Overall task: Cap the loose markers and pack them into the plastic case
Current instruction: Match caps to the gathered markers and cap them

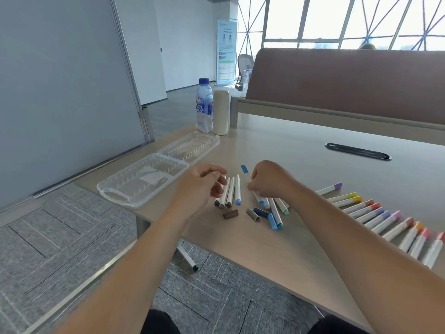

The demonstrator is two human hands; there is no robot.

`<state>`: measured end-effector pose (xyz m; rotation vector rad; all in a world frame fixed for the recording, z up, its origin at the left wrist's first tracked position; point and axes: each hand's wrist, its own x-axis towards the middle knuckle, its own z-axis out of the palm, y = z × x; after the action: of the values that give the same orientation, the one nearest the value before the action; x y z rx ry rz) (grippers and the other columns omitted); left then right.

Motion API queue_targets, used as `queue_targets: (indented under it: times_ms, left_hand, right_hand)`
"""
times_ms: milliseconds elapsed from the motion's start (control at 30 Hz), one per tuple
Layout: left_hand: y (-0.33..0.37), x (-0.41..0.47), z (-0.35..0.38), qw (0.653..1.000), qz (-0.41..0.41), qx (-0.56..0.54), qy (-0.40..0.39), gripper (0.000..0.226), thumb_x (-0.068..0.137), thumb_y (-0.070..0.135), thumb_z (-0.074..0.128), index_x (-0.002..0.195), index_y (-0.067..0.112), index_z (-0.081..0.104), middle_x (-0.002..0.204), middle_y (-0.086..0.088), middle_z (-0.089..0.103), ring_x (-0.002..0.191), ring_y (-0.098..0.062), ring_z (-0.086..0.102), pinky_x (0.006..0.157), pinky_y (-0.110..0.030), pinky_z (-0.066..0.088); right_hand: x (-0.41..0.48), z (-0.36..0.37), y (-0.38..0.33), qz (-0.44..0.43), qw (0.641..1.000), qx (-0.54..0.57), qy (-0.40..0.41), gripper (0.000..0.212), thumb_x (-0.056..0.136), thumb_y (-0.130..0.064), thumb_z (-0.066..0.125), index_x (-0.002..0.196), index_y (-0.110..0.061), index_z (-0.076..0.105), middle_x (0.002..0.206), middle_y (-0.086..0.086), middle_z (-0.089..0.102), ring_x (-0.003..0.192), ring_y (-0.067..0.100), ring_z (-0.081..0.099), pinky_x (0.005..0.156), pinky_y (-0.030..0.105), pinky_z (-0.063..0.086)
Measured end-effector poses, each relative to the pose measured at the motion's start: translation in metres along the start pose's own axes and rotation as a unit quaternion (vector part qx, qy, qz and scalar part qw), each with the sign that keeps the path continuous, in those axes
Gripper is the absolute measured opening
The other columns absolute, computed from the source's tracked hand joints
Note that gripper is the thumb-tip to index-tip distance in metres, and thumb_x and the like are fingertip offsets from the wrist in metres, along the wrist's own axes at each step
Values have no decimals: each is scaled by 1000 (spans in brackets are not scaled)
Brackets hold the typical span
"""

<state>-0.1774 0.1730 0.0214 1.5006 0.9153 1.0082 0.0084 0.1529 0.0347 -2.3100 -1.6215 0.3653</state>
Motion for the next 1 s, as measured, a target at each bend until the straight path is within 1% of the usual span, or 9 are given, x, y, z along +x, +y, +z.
queue_targets:
  times_ms: [133, 200, 333, 433, 500, 567, 800, 933, 1000]
  left_hand:
    - [-5, 1, 2, 1000, -5, 5, -14, 25, 100, 1, 44, 99, 3, 69, 77, -7, 66, 68, -20, 58, 68, -33, 52]
    - [-8, 2, 2, 1000, -5, 6, -17, 25, 100, 2, 44, 97, 5, 69, 77, -6, 67, 67, -20, 59, 70, -36, 52]
    - [-10, 2, 2, 1000, -5, 1, -10, 26, 100, 2, 44, 95, 7, 70, 77, -6, 67, 67, -19, 59, 71, -37, 52]
    - [-10, 3, -2, 1000, -4, -8, 12, 27, 99, 2, 45, 93, 7, 70, 75, -4, 68, 65, -18, 59, 71, -37, 53]
    - [-10, 4, -5, 1000, -1, -9, 19, 27, 99, 2, 46, 92, 8, 71, 73, -3, 68, 64, -18, 59, 70, -37, 53]
    - [-9, 4, -8, 1000, 1, -3, 22, 27, 99, 3, 46, 94, 7, 71, 74, -3, 69, 64, -18, 60, 69, -36, 53]
    - [-1, -2, -14, 1000, 15, 6, 18, 25, 99, 2, 45, 99, 0, 70, 78, -9, 67, 65, -20, 59, 66, -34, 52]
    - [0, -6, -10, 999, 24, 27, -6, 22, 98, 2, 48, 96, 4, 70, 75, -5, 67, 63, -17, 58, 61, -27, 50]
    - [-1, -9, -2, 997, 28, 68, -33, 18, 97, 6, 53, 94, 10, 71, 76, -1, 68, 62, -12, 57, 56, -20, 49]
  right_hand:
    - [4, 6, -1, -9, 995, -95, 3, 10, 88, -16, 65, 93, -12, 58, 91, 4, 60, 79, 19, 55, 58, 26, 36]
    - [4, 7, 0, -13, 993, -117, 0, 17, 90, -11, 61, 106, -12, 57, 105, 6, 60, 88, 22, 55, 66, 28, 39]
    - [1, 7, -1, -14, 989, -147, -17, 21, 90, -11, 59, 111, -11, 62, 112, 8, 62, 102, 25, 60, 76, 29, 47]
    - [1, 11, -8, -31, 994, -108, 9, 15, 88, -11, 55, 96, -9, 67, 99, 8, 66, 94, 26, 63, 77, 34, 55]
    - [3, 14, -15, -33, 997, -70, 20, 14, 86, -13, 55, 74, -9, 60, 77, 7, 60, 75, 26, 59, 59, 29, 47]
    - [5, 18, -23, -25, 998, -62, 9, 25, 86, -15, 57, 63, -13, 48, 65, 3, 49, 67, 26, 51, 56, 25, 38]
    - [5, 18, -47, 6, 985, -160, -69, 21, 87, -7, 62, 68, -9, 53, 65, 3, 46, 69, 23, 52, 56, 26, 40]
    - [-2, 7, -32, 10, 1000, -5, -26, 27, 85, -8, 60, 62, -8, 44, 59, 4, 44, 53, 19, 43, 46, 25, 31]
    - [-12, -3, -19, 9, 995, 95, -6, 21, 81, -8, 61, 65, -4, 49, 59, 7, 49, 53, 22, 47, 51, 25, 35]
